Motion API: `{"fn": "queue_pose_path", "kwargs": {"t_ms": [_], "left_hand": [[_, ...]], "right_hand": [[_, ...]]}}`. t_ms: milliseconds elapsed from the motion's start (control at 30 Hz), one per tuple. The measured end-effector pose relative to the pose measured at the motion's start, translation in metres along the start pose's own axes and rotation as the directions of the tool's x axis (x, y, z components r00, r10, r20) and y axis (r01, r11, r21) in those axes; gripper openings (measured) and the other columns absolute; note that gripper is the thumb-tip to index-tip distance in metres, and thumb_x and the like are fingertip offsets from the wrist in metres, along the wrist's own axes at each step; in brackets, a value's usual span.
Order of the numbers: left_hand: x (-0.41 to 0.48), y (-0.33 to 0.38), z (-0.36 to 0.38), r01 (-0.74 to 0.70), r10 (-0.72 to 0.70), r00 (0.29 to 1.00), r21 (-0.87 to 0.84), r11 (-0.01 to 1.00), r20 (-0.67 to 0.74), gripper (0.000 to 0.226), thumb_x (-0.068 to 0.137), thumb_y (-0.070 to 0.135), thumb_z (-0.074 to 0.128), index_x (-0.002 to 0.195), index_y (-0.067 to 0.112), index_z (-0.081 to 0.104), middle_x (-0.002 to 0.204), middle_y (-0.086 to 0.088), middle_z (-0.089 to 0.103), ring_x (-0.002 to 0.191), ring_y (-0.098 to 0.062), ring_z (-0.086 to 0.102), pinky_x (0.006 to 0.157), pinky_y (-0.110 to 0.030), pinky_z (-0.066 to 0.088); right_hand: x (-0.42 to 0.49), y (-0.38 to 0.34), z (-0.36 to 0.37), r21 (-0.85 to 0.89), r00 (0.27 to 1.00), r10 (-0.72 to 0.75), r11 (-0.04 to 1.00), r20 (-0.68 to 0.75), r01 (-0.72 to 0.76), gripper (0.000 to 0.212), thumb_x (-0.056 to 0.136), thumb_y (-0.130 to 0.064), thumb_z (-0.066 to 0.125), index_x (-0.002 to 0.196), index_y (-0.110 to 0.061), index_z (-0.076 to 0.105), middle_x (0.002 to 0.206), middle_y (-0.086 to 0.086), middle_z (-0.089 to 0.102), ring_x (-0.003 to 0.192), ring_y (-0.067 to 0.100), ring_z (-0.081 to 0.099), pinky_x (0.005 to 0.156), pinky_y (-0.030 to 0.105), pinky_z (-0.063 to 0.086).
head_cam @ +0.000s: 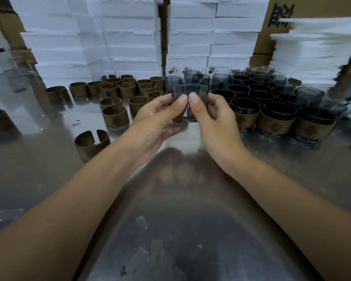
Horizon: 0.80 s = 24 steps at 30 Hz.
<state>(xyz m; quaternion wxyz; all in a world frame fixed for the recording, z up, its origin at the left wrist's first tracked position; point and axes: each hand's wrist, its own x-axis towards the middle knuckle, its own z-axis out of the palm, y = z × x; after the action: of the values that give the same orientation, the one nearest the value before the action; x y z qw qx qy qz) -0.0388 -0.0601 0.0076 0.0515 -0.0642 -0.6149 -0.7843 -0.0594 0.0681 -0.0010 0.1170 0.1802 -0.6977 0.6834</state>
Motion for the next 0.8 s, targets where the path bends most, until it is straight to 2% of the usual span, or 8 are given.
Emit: {"fn": "queue_pose_path", "kwargs": {"t_ms": [167, 300, 367, 433, 533, 600, 700, 800], "left_hand": [[0.0, 0.001, 0.0, -0.004, 0.005, 1.0, -0.039, 0.999, 0.018, 0.055, 0.072, 0.036, 0.063, 0.122, 0.011, 0.06, 0.112, -0.007, 0.069, 0.102, -0.019, 0.067, 0.081, -0.023, 0.055], [0.0, 0.001, -0.001, -0.003, 0.006, 0.999, -0.084, 0.996, 0.038, 0.052, 0.071, 0.036, 0.062, 0.118, 0.014, 0.061, 0.111, -0.006, 0.069, 0.097, -0.018, 0.068, 0.084, -0.024, 0.055], [0.0, 0.001, -0.002, 0.001, 0.005, 0.998, -0.093, 0.996, 0.055, 0.047, 0.072, 0.038, 0.061, 0.114, 0.017, 0.063, 0.112, -0.006, 0.07, 0.097, -0.018, 0.069, 0.081, -0.023, 0.055], [0.0, 0.002, -0.002, 0.007, 0.0, 0.998, -0.1, 0.995, 0.067, 0.044, 0.073, 0.04, 0.059, 0.112, 0.02, 0.064, 0.113, -0.006, 0.07, 0.099, -0.019, 0.069, 0.079, -0.022, 0.055], [0.001, 0.003, -0.002, 0.021, -0.012, 0.997, -0.127, 0.992, 0.071, 0.045, 0.074, 0.043, 0.057, 0.111, 0.02, 0.064, 0.115, -0.005, 0.07, 0.098, -0.017, 0.068, 0.082, -0.023, 0.055], [0.001, 0.003, -0.002, 0.025, -0.013, 0.996, -0.139, 0.99, 0.088, 0.042, 0.074, 0.043, 0.057, 0.108, 0.02, 0.065, 0.112, -0.003, 0.07, 0.097, -0.017, 0.068, 0.086, -0.026, 0.055], [0.001, 0.002, -0.003, 0.031, -0.017, 0.994, -0.124, 0.992, 0.109, 0.04, 0.076, 0.043, 0.056, 0.107, 0.022, 0.066, 0.111, -0.002, 0.071, 0.098, -0.016, 0.068, 0.089, -0.027, 0.052], [0.003, 0.001, -0.005, 0.036, -0.021, 0.991, -0.112, 0.993, 0.134, 0.039, 0.076, 0.046, 0.055, 0.106, 0.024, 0.066, 0.109, 0.001, 0.072, 0.102, -0.015, 0.068, 0.093, -0.029, 0.051]], "right_hand": [[0.0, -0.004, -0.002, 0.081, 0.999, 0.051, 0.996, -0.019, -0.049, 0.032, 0.084, -0.036, 0.067, 0.107, -0.016, 0.057, 0.098, -0.004, 0.07, 0.086, -0.004, 0.065, 0.067, 0.008, 0.046], [0.002, -0.008, -0.005, 0.212, 0.995, 0.096, 0.973, -0.011, -0.092, 0.026, 0.079, -0.031, 0.073, 0.098, -0.019, 0.06, 0.074, -0.015, 0.07, 0.065, -0.01, 0.063, 0.055, 0.005, 0.042], [0.002, -0.011, -0.006, 0.252, 0.993, 0.116, 0.961, -0.006, -0.111, 0.033, 0.071, -0.038, 0.074, 0.097, -0.02, 0.063, 0.066, -0.02, 0.067, 0.058, -0.01, 0.059, 0.055, 0.005, 0.041], [0.003, -0.012, -0.008, 0.259, 0.989, 0.147, 0.955, 0.007, -0.144, 0.048, 0.06, -0.05, 0.071, 0.099, -0.022, 0.067, 0.076, -0.018, 0.07, 0.069, -0.009, 0.062, 0.063, 0.009, 0.044], [0.005, -0.012, -0.01, 0.275, 0.98, 0.193, 0.941, 0.041, -0.197, 0.045, 0.058, -0.057, 0.065, 0.091, -0.028, 0.07, 0.096, -0.012, 0.073, 0.09, 0.0, 0.064, 0.076, 0.023, 0.041], [0.006, -0.013, -0.011, 0.298, 0.973, 0.228, 0.927, 0.04, -0.229, 0.043, 0.059, -0.058, 0.064, 0.089, -0.029, 0.07, 0.099, -0.01, 0.073, 0.094, 0.004, 0.063, 0.078, 0.028, 0.04], [0.006, -0.013, -0.01, 0.28, 0.97, 0.243, 0.93, 0.024, -0.24, 0.036, 0.071, -0.055, 0.064, 0.095, -0.028, 0.07, 0.103, -0.007, 0.072, 0.098, 0.007, 0.062, 0.079, 0.029, 0.041], [0.006, -0.012, -0.008, 0.232, 0.971, 0.231, 0.943, 0.063, -0.24, 0.033, 0.085, -0.054, 0.055, 0.097, -0.029, 0.072, 0.101, -0.008, 0.074, 0.097, 0.007, 0.064, 0.081, 0.027, 0.044]]}}
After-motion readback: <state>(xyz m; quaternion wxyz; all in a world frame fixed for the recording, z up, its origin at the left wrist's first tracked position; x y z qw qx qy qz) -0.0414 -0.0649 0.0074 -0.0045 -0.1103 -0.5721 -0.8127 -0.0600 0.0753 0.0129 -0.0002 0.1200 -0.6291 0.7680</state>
